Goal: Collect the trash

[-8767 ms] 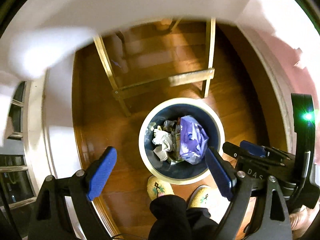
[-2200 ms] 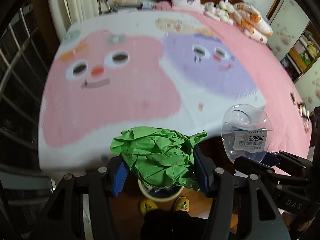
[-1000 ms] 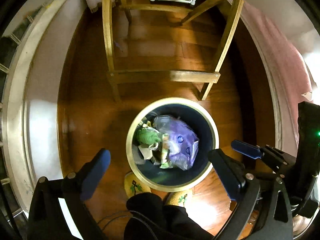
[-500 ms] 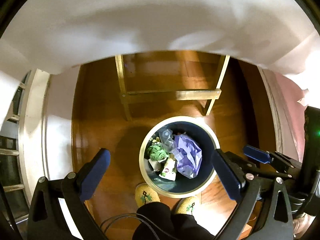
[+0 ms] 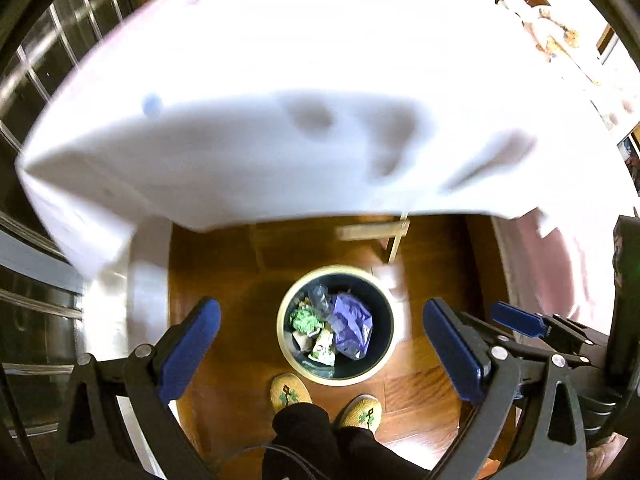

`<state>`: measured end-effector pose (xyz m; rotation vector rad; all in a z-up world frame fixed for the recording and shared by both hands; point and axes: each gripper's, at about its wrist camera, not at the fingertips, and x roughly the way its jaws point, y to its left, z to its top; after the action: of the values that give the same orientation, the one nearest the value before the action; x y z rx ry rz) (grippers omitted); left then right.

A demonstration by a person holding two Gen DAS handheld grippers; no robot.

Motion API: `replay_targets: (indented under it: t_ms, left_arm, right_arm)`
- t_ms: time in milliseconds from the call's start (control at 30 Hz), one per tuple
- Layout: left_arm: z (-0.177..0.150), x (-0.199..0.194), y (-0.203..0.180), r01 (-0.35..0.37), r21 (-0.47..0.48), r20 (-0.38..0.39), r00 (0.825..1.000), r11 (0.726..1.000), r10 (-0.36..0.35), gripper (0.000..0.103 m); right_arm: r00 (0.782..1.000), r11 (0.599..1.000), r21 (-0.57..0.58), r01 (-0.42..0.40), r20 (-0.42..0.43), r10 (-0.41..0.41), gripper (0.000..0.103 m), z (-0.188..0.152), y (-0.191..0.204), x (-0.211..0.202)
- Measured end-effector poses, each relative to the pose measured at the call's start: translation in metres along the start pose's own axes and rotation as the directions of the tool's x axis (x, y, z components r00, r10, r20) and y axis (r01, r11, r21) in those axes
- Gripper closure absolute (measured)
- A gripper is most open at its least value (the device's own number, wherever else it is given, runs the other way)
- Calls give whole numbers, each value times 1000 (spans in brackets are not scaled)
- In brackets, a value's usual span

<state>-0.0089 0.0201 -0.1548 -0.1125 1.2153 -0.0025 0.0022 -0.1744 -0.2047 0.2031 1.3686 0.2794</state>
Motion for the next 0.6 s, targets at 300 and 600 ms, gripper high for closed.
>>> replay_targets:
  t_ms: [300, 600]
  left_arm:
    - [43, -116, -18, 8, 18, 100, 995, 1000, -10, 3]
    - [72, -188, -30, -31, 15, 184, 983, 999, 28, 3]
  right_arm:
    - [994, 999, -31, 12, 111, -9, 41, 32, 25, -125]
    - [970, 998, -59, 16, 242, -1, 41, 52, 49, -210]
